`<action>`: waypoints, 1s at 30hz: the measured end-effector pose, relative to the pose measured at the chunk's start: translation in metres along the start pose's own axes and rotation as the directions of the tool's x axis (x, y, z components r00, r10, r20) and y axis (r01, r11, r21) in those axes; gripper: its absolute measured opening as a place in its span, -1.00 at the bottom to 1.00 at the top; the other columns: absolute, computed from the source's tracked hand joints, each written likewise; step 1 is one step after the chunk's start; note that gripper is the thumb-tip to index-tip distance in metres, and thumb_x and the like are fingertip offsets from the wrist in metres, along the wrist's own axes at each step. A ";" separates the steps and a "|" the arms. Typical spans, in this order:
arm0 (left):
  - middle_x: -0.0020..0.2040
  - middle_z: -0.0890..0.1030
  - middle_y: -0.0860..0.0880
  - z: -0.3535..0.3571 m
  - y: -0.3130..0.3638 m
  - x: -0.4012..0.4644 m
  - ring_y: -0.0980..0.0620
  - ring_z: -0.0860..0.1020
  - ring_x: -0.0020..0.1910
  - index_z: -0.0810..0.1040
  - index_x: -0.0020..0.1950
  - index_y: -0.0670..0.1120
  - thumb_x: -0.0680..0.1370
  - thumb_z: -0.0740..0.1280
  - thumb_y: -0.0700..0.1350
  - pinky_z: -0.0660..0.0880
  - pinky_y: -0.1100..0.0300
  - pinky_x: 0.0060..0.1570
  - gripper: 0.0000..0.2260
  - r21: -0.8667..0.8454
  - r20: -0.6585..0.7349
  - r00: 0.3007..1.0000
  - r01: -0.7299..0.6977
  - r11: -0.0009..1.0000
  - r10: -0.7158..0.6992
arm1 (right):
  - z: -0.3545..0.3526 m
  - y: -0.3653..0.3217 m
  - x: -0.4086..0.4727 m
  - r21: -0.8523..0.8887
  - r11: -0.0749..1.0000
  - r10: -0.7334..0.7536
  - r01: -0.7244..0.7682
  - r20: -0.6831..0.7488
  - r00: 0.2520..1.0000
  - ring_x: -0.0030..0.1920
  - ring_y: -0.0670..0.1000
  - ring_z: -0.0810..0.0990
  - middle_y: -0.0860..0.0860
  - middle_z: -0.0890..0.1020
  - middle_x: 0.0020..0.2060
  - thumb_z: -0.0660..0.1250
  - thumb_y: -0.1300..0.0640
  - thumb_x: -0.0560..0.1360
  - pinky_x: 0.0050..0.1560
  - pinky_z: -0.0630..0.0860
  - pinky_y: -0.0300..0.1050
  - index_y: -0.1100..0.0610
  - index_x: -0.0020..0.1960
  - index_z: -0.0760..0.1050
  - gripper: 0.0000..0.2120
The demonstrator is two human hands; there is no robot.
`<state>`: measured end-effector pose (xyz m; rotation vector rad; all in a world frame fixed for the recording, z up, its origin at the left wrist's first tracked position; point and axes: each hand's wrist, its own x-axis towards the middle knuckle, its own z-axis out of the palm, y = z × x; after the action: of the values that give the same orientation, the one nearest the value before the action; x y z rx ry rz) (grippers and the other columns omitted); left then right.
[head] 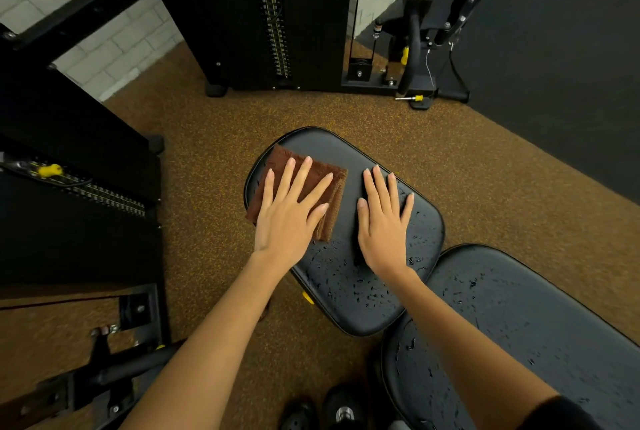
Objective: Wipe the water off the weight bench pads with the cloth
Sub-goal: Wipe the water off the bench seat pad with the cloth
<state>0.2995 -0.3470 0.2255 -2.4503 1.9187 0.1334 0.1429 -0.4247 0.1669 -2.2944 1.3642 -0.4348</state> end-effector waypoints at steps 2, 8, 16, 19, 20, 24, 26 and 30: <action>0.57 -0.01 -0.10 -0.003 -0.006 0.003 -0.14 -0.05 0.55 0.03 0.54 0.14 0.62 -0.05 0.12 -0.16 -0.14 0.46 -0.53 0.015 -0.015 0.999 0.049 0.999 -0.048 | 0.001 0.001 0.000 0.006 1.000 -0.001 0.001 0.006 1.000 0.56 -0.06 -0.14 -0.12 0.03 0.57 -0.14 -0.05 0.67 0.52 -0.25 0.18 -0.02 0.58 0.02 -0.51; 0.57 0.00 -0.11 -0.008 -0.028 -0.004 -0.12 -0.08 0.55 0.04 0.55 0.04 0.65 -0.03 0.05 -0.06 -0.15 0.49 -0.54 -0.195 -0.043 0.979 0.188 0.963 -0.199 | 0.002 0.004 0.000 -0.024 1.000 -0.016 0.016 0.028 0.999 0.56 -0.04 -0.16 -0.11 -0.01 0.57 -0.15 -0.05 0.67 0.52 -0.25 0.18 -0.01 0.59 -0.02 -0.51; 0.50 0.25 -0.13 0.019 -0.004 -0.077 -0.15 0.16 0.50 0.17 0.51 -0.09 0.61 0.00 -0.08 0.20 -0.23 0.40 -0.56 -0.110 -0.044 0.999 -0.021 0.994 0.016 | 0.001 0.002 -0.001 -0.053 0.999 -0.003 0.006 0.070 0.998 0.56 -0.03 -0.20 -0.10 -0.06 0.58 -0.18 -0.04 0.68 0.51 -0.24 0.21 -0.01 0.59 -0.08 -0.51; 0.49 0.29 -0.11 0.017 -0.004 -0.071 -0.14 0.20 0.49 0.23 0.50 -0.07 0.60 0.00 -0.06 0.22 -0.16 0.42 -0.55 -0.008 0.015 0.985 -0.173 0.985 0.173 | -0.001 0.003 0.000 -0.066 0.998 -0.001 0.008 0.100 0.995 0.56 -0.04 -0.24 -0.11 -0.10 0.57 -0.23 -0.07 0.66 0.51 -0.26 0.21 -0.02 0.59 -0.13 -0.49; 0.48 0.31 -0.11 0.015 -0.008 -0.066 -0.14 0.23 0.48 0.27 0.49 -0.06 0.60 0.00 -0.05 0.23 -0.14 0.41 -0.55 0.033 0.036 0.973 -0.229 0.973 0.228 | 0.000 0.003 0.000 -0.073 0.997 0.003 0.005 0.105 0.994 0.55 -0.04 -0.24 -0.11 -0.11 0.57 -0.24 -0.08 0.66 0.51 -0.25 0.21 -0.02 0.59 -0.14 -0.49; 0.50 0.28 -0.10 0.004 -0.031 -0.044 -0.11 0.24 0.48 0.27 0.50 -0.01 0.61 -0.03 -0.01 0.25 -0.11 0.42 -0.55 0.110 0.061 0.955 -0.295 0.949 0.290 | -0.001 0.003 0.001 -0.070 0.998 0.002 0.006 0.114 0.993 0.55 -0.05 -0.26 -0.12 -0.13 0.57 -0.26 -0.09 0.65 0.51 -0.28 0.19 -0.03 0.58 -0.15 -0.48; 0.50 0.26 -0.13 0.002 -0.036 -0.035 -0.14 0.22 0.49 0.23 0.51 -0.02 0.63 0.03 -0.03 0.22 -0.12 0.43 -0.57 0.125 0.031 0.974 -0.228 0.966 0.226 | -0.002 0.002 0.001 -0.048 0.999 0.000 0.005 0.116 0.993 0.55 -0.06 -0.27 -0.14 -0.13 0.56 -0.27 -0.10 0.64 0.50 -0.31 0.17 -0.03 0.58 -0.15 -0.48; 0.52 0.21 -0.15 0.004 -0.032 -0.031 -0.14 0.15 0.51 0.18 0.52 -0.05 0.61 0.15 -0.06 0.14 -0.11 0.46 -0.52 0.033 -0.017 0.999 -0.032 0.999 0.033 | -0.003 0.002 0.001 -0.044 0.999 -0.006 0.011 0.114 0.993 0.55 -0.06 -0.27 -0.14 -0.13 0.56 -0.26 -0.10 0.64 0.50 -0.34 0.14 -0.03 0.58 -0.14 -0.48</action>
<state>0.3227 -0.3087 0.2233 -2.4089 1.9521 0.0809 0.1405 -0.4270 0.1690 -2.3230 1.3215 -0.2745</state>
